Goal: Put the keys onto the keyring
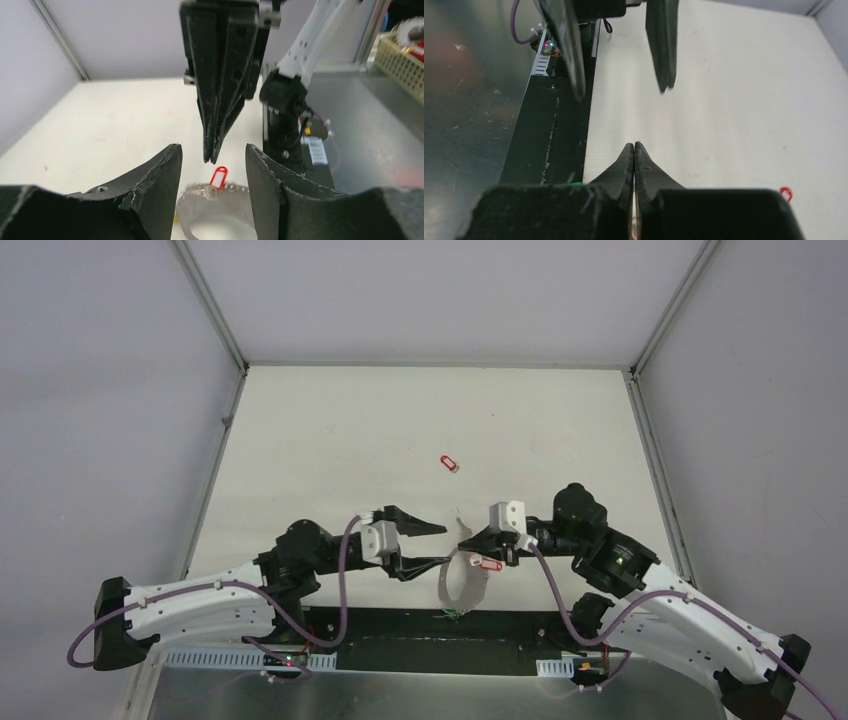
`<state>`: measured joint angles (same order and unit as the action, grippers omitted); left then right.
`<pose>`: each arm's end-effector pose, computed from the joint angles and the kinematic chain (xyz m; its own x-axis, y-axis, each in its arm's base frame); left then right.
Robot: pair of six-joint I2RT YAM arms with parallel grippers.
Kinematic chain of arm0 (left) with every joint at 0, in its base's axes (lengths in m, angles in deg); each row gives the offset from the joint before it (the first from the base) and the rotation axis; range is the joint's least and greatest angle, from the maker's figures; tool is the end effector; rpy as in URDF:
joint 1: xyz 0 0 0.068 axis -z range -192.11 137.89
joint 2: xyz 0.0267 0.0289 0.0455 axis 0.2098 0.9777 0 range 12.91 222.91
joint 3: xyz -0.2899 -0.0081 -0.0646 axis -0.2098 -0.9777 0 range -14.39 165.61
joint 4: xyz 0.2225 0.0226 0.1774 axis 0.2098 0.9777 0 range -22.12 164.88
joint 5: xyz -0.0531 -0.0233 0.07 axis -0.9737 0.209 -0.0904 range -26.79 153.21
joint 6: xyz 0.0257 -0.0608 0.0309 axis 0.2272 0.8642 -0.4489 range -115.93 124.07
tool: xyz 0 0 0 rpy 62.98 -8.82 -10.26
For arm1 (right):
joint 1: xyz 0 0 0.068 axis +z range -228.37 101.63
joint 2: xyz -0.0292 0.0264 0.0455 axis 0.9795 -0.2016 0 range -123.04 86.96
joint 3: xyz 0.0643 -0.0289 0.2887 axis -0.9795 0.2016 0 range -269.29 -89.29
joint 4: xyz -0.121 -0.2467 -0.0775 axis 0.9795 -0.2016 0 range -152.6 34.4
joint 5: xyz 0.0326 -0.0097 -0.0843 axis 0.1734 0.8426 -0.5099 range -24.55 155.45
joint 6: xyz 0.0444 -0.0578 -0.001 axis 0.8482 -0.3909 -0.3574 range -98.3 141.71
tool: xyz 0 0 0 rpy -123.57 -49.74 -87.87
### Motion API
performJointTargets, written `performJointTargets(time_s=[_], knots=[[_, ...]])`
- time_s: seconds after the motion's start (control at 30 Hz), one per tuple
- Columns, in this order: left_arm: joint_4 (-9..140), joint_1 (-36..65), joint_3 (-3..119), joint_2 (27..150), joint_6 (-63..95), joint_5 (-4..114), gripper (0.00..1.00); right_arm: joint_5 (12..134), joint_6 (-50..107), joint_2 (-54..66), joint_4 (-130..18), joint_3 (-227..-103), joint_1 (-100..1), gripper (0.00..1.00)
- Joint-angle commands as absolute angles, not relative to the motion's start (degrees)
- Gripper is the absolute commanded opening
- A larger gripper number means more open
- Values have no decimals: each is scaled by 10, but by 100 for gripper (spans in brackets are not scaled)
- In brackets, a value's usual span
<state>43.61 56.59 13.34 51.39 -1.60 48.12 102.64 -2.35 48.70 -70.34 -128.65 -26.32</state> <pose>0.0578 -0.1916 0.3329 0.1825 -0.2056 -0.9615 0.9783 0.1359 0.1566 0.0825 0.1654 0.3287 0.2709 -0.1808 -0.9455 -0.9626 -0.0513 -0.2660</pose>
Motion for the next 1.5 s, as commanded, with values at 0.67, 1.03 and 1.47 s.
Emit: performJointTargets(time_s=[0.67, 1.03, 1.47], knots=[[715, 570, 189, 705, 451, 786, 68, 573, 622, 453, -885, -1233, -338, 59], [770, 551, 287, 872, 489, 683, 67, 778, 670, 279, -884, -1204, -464, 58], [750, 526, 286, 843, 389, 603, 65, 963, 653, -10, -718, -1284, -461, 53]])
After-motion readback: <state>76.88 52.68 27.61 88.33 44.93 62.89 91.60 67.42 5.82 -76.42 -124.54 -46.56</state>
